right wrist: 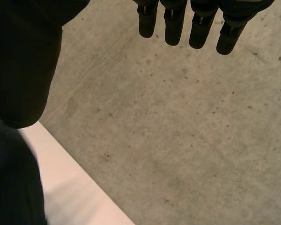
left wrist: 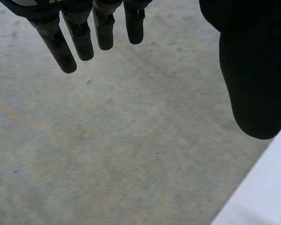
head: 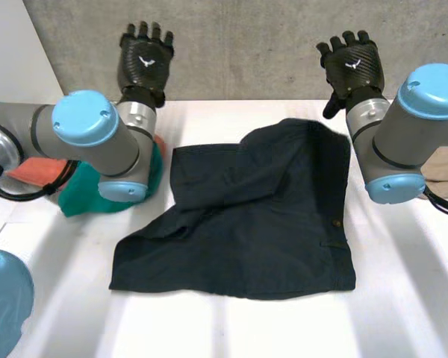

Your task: Fold the laundry.

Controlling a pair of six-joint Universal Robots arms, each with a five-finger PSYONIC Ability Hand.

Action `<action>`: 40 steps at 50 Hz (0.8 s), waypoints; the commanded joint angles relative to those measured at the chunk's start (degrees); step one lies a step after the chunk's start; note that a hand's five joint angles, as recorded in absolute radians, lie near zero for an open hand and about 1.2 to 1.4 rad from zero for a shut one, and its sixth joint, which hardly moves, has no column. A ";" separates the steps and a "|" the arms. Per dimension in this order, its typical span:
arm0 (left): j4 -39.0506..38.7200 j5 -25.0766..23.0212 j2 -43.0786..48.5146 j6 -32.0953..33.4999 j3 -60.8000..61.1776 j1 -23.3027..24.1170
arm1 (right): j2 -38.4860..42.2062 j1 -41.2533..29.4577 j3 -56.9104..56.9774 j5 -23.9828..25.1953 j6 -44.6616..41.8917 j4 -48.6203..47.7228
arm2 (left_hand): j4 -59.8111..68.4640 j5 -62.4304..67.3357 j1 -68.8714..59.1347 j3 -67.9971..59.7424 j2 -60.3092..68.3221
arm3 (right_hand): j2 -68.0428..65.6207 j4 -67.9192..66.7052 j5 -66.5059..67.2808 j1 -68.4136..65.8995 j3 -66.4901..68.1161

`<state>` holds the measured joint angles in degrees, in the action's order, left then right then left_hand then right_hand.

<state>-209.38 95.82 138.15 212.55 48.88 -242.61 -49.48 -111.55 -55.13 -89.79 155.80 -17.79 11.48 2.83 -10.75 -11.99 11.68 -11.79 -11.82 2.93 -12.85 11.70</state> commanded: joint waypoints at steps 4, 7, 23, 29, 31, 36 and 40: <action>3.18 1.74 -19.13 -0.12 22.29 -0.76 | -15.45 0.98 -15.24 2.42 -0.59 17.32 | 0.75 -0.60 -1.48 -0.24 0.55 | 1.79 1.82 -2.93 2.85 -1.70; 7.31 1.30 -25.99 -0.21 32.22 -0.24 | -18.01 1.16 -20.00 3.83 -1.02 22.43 | 3.43 2.08 -4.16 -2.92 3.23 | 1.79 1.82 -2.93 2.85 -1.70; 19.71 -8.54 -40.51 -0.65 66.16 4.51 | -28.74 3.18 -53.13 13.41 -4.63 23.52 | 29.71 28.36 -30.44 -29.20 29.51 | -24.54 -24.51 23.39 -23.48 24.63; 19.01 -9.07 -39.89 -0.65 68.19 0.21 | -28.30 3.18 -59.73 14.46 -4.54 13.23 | 20.94 19.59 -21.67 -20.43 20.74 | -23.02 -22.99 21.88 -21.96 23.11; 18.22 -9.16 -38.76 -0.65 68.01 -0.93 | -28.13 3.18 -61.22 14.46 -4.54 10.51 | 20.94 19.59 -21.67 -20.43 20.74 | -23.19 -23.16 22.04 -22.13 23.28; 14.62 -9.07 -35.41 -0.48 67.31 -1.90 | -28.04 3.18 -62.46 14.11 -4.19 5.06 | 20.94 19.59 -21.67 -20.43 20.74 | -37.95 -37.92 36.80 -36.89 38.04; 13.03 -8.98 -32.69 0.23 66.87 -3.48 | -27.43 3.36 -62.55 13.85 -4.01 1.88 | 21.28 19.93 -22.01 -20.77 21.08 | -64.03 -64.00 62.89 -62.97 64.12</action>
<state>-193.51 86.61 101.78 212.12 116.66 -244.39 -77.55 -108.31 -117.69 -75.40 151.48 -11.78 29.61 19.46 -30.02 -30.41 30.02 -54.03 -53.58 43.40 -52.28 53.61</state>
